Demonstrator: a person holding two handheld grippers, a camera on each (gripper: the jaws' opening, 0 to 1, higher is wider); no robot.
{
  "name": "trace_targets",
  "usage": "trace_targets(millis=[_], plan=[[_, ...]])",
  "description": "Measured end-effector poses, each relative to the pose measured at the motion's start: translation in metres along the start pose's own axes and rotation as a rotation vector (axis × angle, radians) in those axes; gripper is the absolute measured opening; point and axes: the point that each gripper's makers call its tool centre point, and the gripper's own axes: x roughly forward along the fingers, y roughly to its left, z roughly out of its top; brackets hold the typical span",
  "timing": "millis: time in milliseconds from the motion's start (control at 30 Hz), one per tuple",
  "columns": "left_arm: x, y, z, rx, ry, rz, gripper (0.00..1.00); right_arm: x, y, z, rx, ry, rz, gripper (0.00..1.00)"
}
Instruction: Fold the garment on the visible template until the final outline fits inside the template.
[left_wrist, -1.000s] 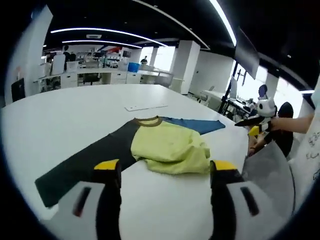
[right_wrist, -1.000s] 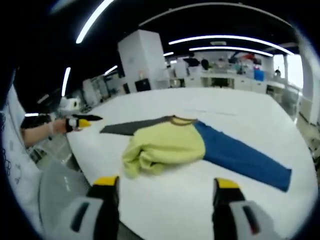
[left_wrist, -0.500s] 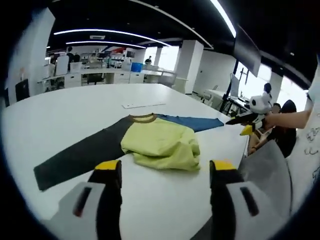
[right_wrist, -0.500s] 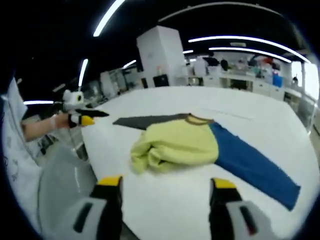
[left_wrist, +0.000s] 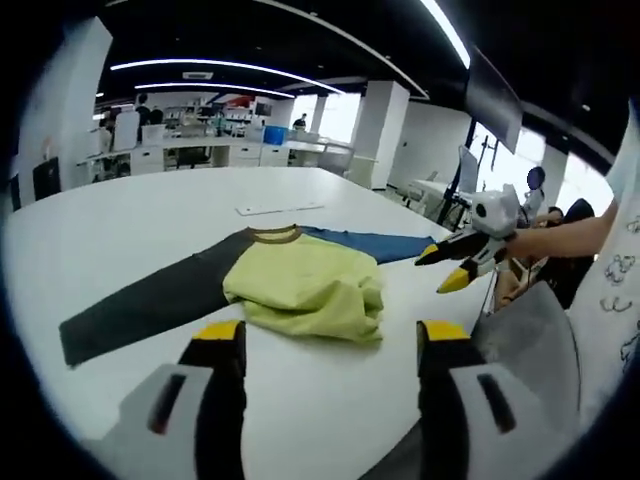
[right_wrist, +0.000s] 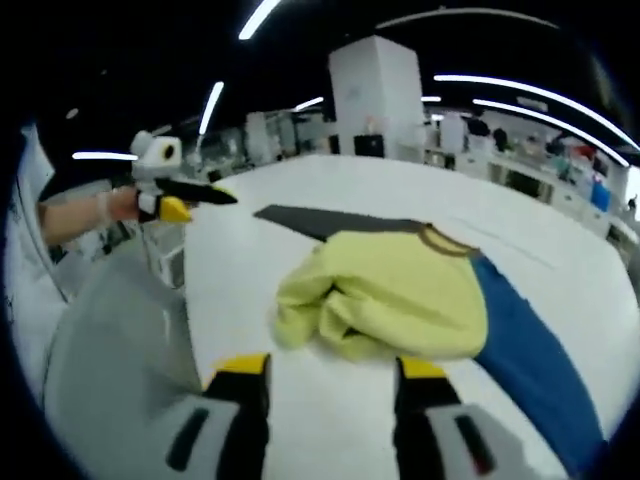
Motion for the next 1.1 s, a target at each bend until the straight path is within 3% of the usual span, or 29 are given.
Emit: trace_targets(millis=[267, 400, 600, 733, 833, 933, 1100], plan=[[0.005, -0.007, -0.008, -0.053, -0.018, -0.011, 0.62, 0.044, 0.018, -0.003, -0.069, 0.053, 0.024, 0.27], [0.006, -0.008, -0.009, -0.047, -0.013, -0.014, 0.61, 0.057, 0.011, -0.008, -0.089, 0.087, 0.007, 0.27], [0.004, -0.004, -0.009, -0.076, -0.038, -0.002, 0.60, 0.070, 0.006, -0.013, -0.086, 0.106, -0.011, 0.19], [0.004, -0.005, -0.013, -0.089, -0.036, -0.001, 0.60, 0.070, -0.006, -0.014, -0.093, 0.121, -0.054, 0.00], [0.005, -0.007, -0.015, -0.092, -0.033, -0.001, 0.59, 0.064, -0.002, -0.008, -0.039, 0.095, -0.028, 0.00], [0.006, -0.010, -0.016, -0.099, -0.036, -0.004, 0.58, 0.052, 0.000, 0.004, -0.038, 0.067, -0.022, 0.00], [0.008, -0.011, -0.018, -0.101, -0.033, -0.012, 0.57, 0.037, 0.004, 0.044, 0.024, 0.010, 0.021, 0.00]])
